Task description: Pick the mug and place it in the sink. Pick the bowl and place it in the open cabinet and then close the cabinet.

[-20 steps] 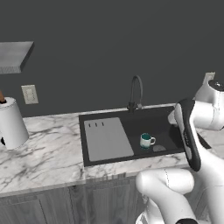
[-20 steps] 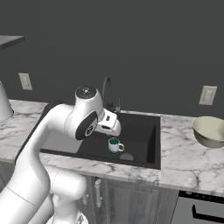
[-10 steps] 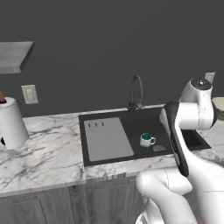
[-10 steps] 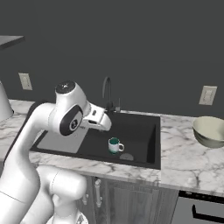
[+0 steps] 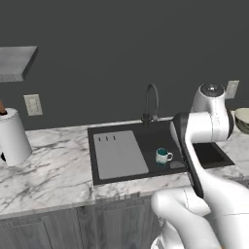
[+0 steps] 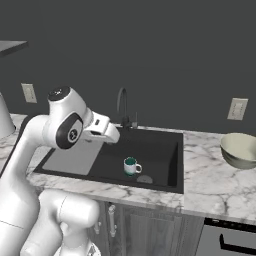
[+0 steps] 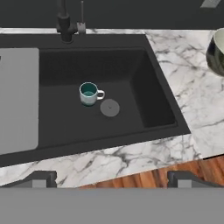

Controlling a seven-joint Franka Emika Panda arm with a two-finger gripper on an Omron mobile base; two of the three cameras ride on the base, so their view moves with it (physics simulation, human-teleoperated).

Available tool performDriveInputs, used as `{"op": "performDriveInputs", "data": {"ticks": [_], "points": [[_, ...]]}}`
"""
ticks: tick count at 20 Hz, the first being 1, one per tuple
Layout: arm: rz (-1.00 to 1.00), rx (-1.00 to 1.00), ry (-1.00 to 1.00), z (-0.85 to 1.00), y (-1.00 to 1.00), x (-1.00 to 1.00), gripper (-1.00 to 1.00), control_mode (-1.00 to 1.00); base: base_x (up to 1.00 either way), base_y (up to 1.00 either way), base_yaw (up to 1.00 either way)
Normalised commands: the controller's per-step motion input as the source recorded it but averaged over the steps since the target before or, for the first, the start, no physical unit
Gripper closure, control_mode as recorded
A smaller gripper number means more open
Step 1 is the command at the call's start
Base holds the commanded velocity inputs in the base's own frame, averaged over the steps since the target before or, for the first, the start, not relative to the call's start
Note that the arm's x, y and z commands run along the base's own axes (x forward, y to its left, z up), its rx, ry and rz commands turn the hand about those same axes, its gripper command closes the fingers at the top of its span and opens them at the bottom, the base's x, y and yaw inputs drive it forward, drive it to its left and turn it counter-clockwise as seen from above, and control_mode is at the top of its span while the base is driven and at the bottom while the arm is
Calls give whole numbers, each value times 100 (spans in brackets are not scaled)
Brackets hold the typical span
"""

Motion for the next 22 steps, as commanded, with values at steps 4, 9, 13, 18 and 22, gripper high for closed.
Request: {"op": "performDriveInputs", "data": {"ticks": [4, 9, 13, 18, 22], "points": [[0, 0, 0, 0, -18, 0, -100, 100, -1, -40, 0], [0, 0, 0, 0, 0, 0, -100, 100, -15, -95, 0], [0, 0, 0, 0, 0, 0, -100, 100, -19, -66, 0], [0, 0, 0, 0, 0, 0, -100, 100, -31, -41, -2], [0, 0, 0, 0, 0, 0, -100, 100, -30, -19, -9]]}}
